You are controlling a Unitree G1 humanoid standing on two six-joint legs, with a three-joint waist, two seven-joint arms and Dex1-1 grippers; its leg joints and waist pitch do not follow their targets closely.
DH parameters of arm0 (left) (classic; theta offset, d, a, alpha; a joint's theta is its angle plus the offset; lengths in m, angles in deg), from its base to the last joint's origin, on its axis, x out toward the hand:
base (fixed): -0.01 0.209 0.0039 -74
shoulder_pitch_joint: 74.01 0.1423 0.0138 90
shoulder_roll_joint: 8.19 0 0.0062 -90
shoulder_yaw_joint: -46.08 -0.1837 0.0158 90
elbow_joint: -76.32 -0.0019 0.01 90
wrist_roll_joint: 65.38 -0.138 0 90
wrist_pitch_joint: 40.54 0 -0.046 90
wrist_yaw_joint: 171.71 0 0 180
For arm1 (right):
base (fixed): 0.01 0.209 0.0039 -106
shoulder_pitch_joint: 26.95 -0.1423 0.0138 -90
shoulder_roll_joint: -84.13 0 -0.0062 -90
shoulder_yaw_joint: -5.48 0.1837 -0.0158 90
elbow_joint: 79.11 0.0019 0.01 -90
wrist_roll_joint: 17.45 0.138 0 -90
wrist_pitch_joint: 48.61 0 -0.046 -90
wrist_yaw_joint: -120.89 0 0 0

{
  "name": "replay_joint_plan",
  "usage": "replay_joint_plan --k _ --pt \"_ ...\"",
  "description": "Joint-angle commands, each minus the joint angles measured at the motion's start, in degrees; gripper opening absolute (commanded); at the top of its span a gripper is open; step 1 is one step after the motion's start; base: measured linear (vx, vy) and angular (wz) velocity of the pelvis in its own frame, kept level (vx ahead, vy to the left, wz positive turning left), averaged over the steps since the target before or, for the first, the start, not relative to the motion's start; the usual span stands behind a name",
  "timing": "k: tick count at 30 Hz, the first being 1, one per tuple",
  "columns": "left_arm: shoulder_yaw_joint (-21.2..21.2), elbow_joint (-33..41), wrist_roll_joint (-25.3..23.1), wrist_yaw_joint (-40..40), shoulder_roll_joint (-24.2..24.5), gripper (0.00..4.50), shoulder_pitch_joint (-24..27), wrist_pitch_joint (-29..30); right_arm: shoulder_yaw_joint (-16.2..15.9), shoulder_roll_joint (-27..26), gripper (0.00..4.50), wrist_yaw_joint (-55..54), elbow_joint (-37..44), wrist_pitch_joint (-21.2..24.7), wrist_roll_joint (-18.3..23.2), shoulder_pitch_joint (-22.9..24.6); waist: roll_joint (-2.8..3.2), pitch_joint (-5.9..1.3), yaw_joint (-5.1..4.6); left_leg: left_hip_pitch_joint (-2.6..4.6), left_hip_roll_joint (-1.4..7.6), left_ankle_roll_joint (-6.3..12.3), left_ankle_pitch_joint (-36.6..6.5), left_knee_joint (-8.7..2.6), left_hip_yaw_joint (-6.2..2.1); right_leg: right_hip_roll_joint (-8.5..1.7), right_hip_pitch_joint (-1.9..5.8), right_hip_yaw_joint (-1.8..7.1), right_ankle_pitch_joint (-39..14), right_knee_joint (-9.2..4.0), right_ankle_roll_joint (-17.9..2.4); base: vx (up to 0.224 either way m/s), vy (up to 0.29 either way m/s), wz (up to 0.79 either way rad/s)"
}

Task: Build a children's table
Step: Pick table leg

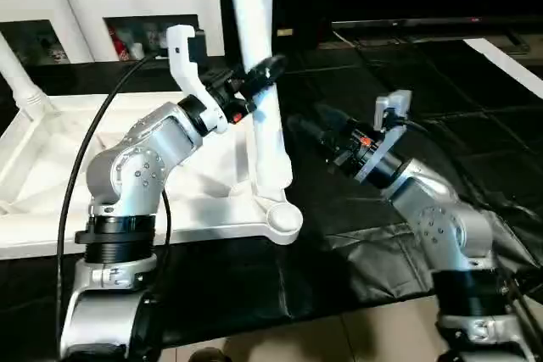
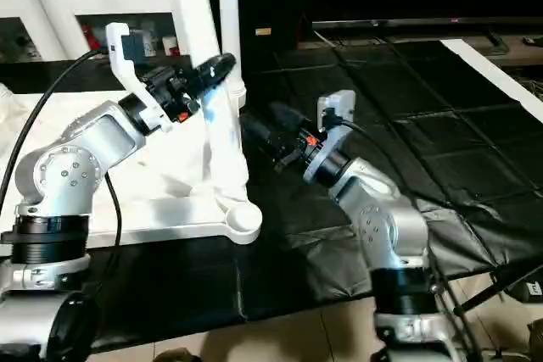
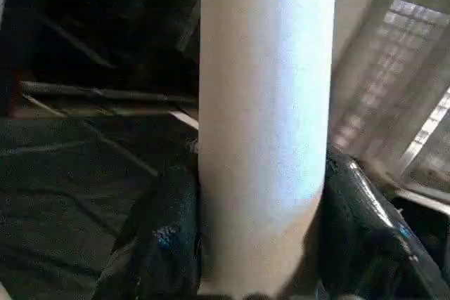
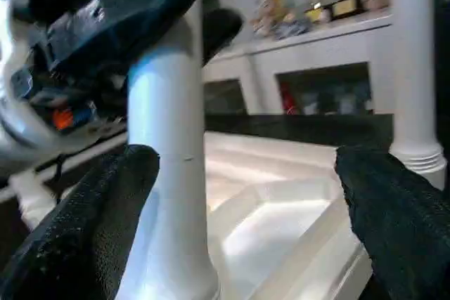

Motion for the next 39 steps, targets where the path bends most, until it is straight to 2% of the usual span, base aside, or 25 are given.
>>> replay_joint_plan --k 1,2,4,5,6,7,9,10,11,12,14,15,18,20,22,24,26,27,29,30,34,35,37,38,39 --pt "-1.26 1.79 2.56 4.6 1.23 1.86 0.61 2.18 -0.46 0.66 4.5 2.21 1.09 1.01 0.97 -0.45 1.0 -4.67 -0.14 0.26 0.78 -0.06 -7.16 -3.6 -0.22 -3.52 3.75 2.99 -8.53 -3.98 -8.24 0.0 0.0 0.0" --pt "-1.26 1.79 2.56 4.6 1.23 1.86 0.61 2.18 -0.46 0.66 4.5 2.21 1.09 1.01 0.97 -0.45 0.78 -4.67 -0.22 0.22 0.82 0.12 -7.2 -3.65 -0.22 -3.48 3.79 2.98 -8.23 -3.97 -8.62 0.0 0.0 0.0" --pt "-2.04 2.39 5.34 10.31 2.75 1.86 0.9 4.41 -0.62 1.78 4.5 5.96 1.09 3.98 3.7 -1.2 0.8 -4.64 -0.28 0.36 0.85 0.31 -7.85 -3.66 -0.17 -3.39 3.79 2.94 -8.34 -4.03 -9.38 0.0 0.0 0.0" --pt "-2.04 2.39 5.34 10.31 2.75 1.86 0.9 4.41 -0.62 1.78 4.5 5.96 1.09 3.98 3.7 -1.2 0.82 -4.67 -0.23 0.4 0.84 0.38 -7.94 -3.63 -0.19 -3.42 3.84 2.94 -8.34 -3.99 -9.5 0.0 0.0 0.0" --pt "-2.07 2.4 7.7 14.35 3.57 1.86 0.74 5.75 -1.51 3.69 4.5 10.72 1.47 7.65 6.31 -1.33 0.38 -4.57 -0.32 0.38 0.76 0.69 -8.13 -3.66 -0.11 -3.32 3.92 2.92 -8.7 -4.07 -9.69 0.0 0.0 0.0" --pt "-2.12 2.28 8.26 15.72 3.87 1.86 0.62 6.01 -1.95 4.45 4.5 12.43 1.52 8.72 7.13 -1.35 0.52 -4.63 -0.2 0.38 0.76 0.85 -8.01 -3.62 -0.11 -3.39 4.02 2.94 -8.8 -3.99 -9.82 0.0 0.0 0.0" --pt "-2.21 2.48 10.39 19.95 4.77 1.86 0.53 7.19 -3.06 6.28 4.5 16.42 1.99 11.67 9.15 -1.3 0.33 -4.46 -0.2 0.44 0.81 1.19 -8.39 -3.66 -0.06 -3.43 3.93 2.91 -10.36 -4.22 -9.79 0.0 0.0 0.0" --pt "-2.39 2.48 10.95 21.44 5.21 1.86 0.38 7.55 -3.38 6.82 4.5 17.81 2.04 12.52 9.74 -1.41 0.04 -4.45 -0.13 0.34 0.97 1.31 -8.16 -3.7 -0.06 -3.55 3.92 3.0 -10.95 -4.24 -9.59 0.0 0.0 0.0" --pt "-2.31 2.79 12.5 23.44 5.49 1.86 0.15 8.54 -3.73 7.51 4.5 19.9 1.92 13.73 10.56 -1.66 0.24 -4.47 -0.03 0.3 0.92 1.25 -7.98 -3.68 -0.09 -3.63 3.9 2.97 -11.46 -4.18 -9.56 0.0 0.0 0.0" --pt "-1.87 2.93 14.28 24.53 5.39 1.86 -0.16 9.84 -4.19 8.02 4.5 21.37 1.59 14.35 10.77 -2.0 -0.22 -4.47 0.02 0.28 0.92 1.23 -7.59 -3.62 0.0 -3.68 3.9 2.99 -11.74 -4.09 -9.57 0.0 0.0 0.0" --pt "-1.6 3.06 15.6 25.47 5.31 1.86 -0.36 10.73 -4.62 8.38 4.5 22.39 1.26 14.79 10.83 -2.29 -0.06 -4.46 0.06 0.24 0.98 1.15 -7.22 -3.58 -0.01 -3.7 3.79 2.98 -12.0 -4.11 -9.6 0.0 0.0 0.0" --pt "-1.41 3.1 16.72 26.28 5.13 1.86 -0.58 11.46 -5.04 8.67 4.5 23.17 0.81 15.05 10.69 -2.64 -0.48 -4.47 0.07 0.22 0.99 1.18 -7.1 -3.56 0.03 -3.72 3.82 3.0 -12.15 -4.17 -9.47 0.0 0.0 0.0" --pt "-2.09 3.44 19.45 29.43 4.98 1.86 -0.78 13.79 -6.91 9.43 4.5 26.76 -0.03 16.89 11.54 -3.79 -0.65 -4.39 0.24 0.14 0.89 1.07 -6.75 -3.53 0.09 -3.82 3.84 3.01 -14.5 -4.28 -8.55 0.0 0.0 0.0" --pt "-2.77 3.43 19.85 30.8 5.11 1.86 -0.77 14.39 -8.1 9.88 4.5 29.13 0.42 18.29 12.43 -4.1 -0.51 -4.39 0.3 0.16 0.97 1.2 -6.43 -3.56 0.04 -3.76 3.75 3.0 -14.83 -4.34 -8.17 0.0 0.0 0.0" --pt "-3.23 3.14 20.09 32.05 5.02 1.86 -0.89 14.39 -9.21 10.2 4.32 30.85 0.85 19.43 12.85 -4.33 -0.31 -4.45 0.36 0.13 0.99 1.24 -6.14 -3.53 0.0 -3.74 3.77 3.01 -14.43 -4.31 -8.01 0.0 0.0 0.0" --pt "-3.23 2.89 20.66 32.56 4.8 1.86 -1.02 14.79 -10.19 10.29 4.14 31.73 0.78 19.42 12.39 -4.49 -0.44 -4.51 0.33 0.05 1.02 1.06 -5.95 -3.49 0.01 -3.73 3.77 3.01 -13.34 -4.21 -8.28 0.0 0.0 0.0" --pt "-3.87 3.13 20.71 33.55 4.7 1.86 -1.12 14.77 -10.52 10.02 4.04 32.47 -0.01 19.92 12.57 -4.77 -0.2 -4.56 0.32 0.12 1.04 0.95 -5.97 -3.46 0.01 -3.73 3.73 3.02 -12.95 -4.22 -8.39 0.0 0.0 0.0" --pt "-4.15 3.09 20.77 33.73 4.47 1.86 -1.31 14.85 -10.47 9.87 3.9 32.77 -0.34 20.24 12.85 -4.9 -0.27 -4.55 0.32 0.11 1.0 0.94 -6.03 -3.46 0.02 -3.71 3.76 3.02 -12.93 -4.23 -8.45 0.0 0.0 0.0" --pt "-4.99 2.89 20.62 34.62 3.97 1.86 -1.85 14.76 -10.36 9.51 3.73 33.5 -1.08 20.93 13.5 -5.28 0.35 -4.59 0.36 0.23 1.02 0.63 -6.88 -3.46 -0.07 -3.67 3.76 2.94 -12.93 -4.26 -8.87 0.0 0.0 0.0" --pt "-5.21 2.72 20.49 34.88 3.84 1.86 -2.02 14.69 -10.4 9.43 3.69 33.58 -1.19 21.03 13.59 -5.37 0.45 -4.58 0.36 0.2 1.02 0.57 -7.04 -3.46 -0.09 -3.63 3.79 2.93 -12.84 -4.26 -8.88 0.0 0.0 0.0" --pt "-6.05 1.81 19.79 35.9 3.56 1.86 -2.63 14.15 -10.8 9.49 3.41 34.15 -1.02 21.74 14.02 -5.37 0.33 -4.69 0.32 0.18 0.99 0.47 -6.71 -3.43 -0.11 -3.57 3.92 2.9 -11.51 -4.19 -9.32 0.0 0.0 0.0" --pt "-6.27 1.55 19.48 36.19 3.51 1.86 -2.77 13.93 -10.95 9.55 3.34 34.26 -0.85 21.88 14.05 -5.26 0.47 -4.67 0.26 0.18 0.96 0.48 -6.89 -3.41 -0.1 -3.49 3.9 2.85 -11.51 -4.25 -9.34 0.0 0.0 0.0" --pt "-6.81 0.81 18.43 36.71 3.26 1.86 -3.06 13.22 -11.28 9.67 3.22 34.4 -0.27 22.27 14.07 -4.83 0.34 -4.72 0.29 0.2 0.96 0.59 -6.67 -3.38 -0.05 -3.5 3.95 2.89 -11.39 -4.24 -9.36 0.0 0.0 0.0" --pt "-7.0 0.57 18.03 36.8 3.13 1.86 -3.12 12.94 -11.39 9.78 3.03 34.55 0.04 22.52 14.12 -4.62 0.01 -4.71 0.3 0.19 1.0 0.64 -6.49 -3.41 -0.06 -3.52 4.01 2.9 -11.58 -4.14 -9.34 0.0 0.0 0.0" --pt "-7.22 0.38 17.58 36.89 3.11 1.86 -3.15 12.61 -11.41 9.82 2.97 34.72 0.23 22.79 14.25 -4.49 0.13 -4.72 0.34 0.18 1.01 0.66 -6.39 -3.37 -0.05 -3.56 3.95 2.92 -11.63 -4.17 -9.31 0.0 0.0 0.0"
